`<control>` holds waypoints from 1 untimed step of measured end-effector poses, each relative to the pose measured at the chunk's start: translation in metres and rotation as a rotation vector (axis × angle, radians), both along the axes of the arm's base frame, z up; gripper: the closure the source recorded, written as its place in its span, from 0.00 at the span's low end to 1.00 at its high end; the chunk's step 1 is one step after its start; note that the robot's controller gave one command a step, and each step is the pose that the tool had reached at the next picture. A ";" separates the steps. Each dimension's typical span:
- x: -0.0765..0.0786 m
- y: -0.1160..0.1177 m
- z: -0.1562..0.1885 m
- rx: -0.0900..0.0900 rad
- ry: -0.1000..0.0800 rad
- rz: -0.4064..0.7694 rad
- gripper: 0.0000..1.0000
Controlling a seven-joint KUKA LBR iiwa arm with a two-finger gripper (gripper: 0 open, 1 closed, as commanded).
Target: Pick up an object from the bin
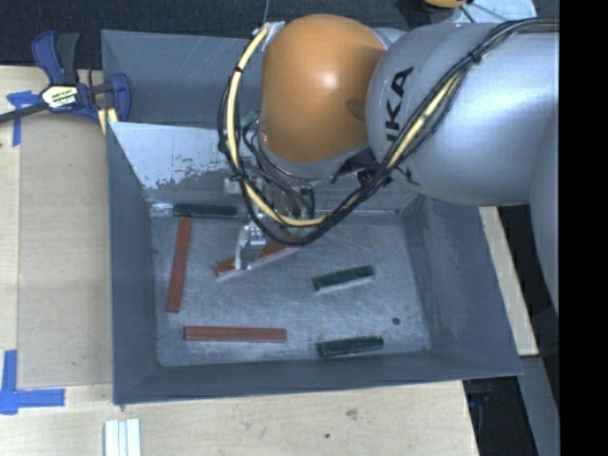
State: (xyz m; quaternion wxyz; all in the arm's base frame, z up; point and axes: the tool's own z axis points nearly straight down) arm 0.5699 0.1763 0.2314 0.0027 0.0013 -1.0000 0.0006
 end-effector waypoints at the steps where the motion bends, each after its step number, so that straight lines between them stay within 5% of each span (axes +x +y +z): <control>1: 0.001 0.000 0.003 0.002 -0.004 -0.002 0.00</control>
Offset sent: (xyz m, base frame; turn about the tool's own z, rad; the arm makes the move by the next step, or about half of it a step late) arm -0.0034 -0.0160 0.0289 -0.2907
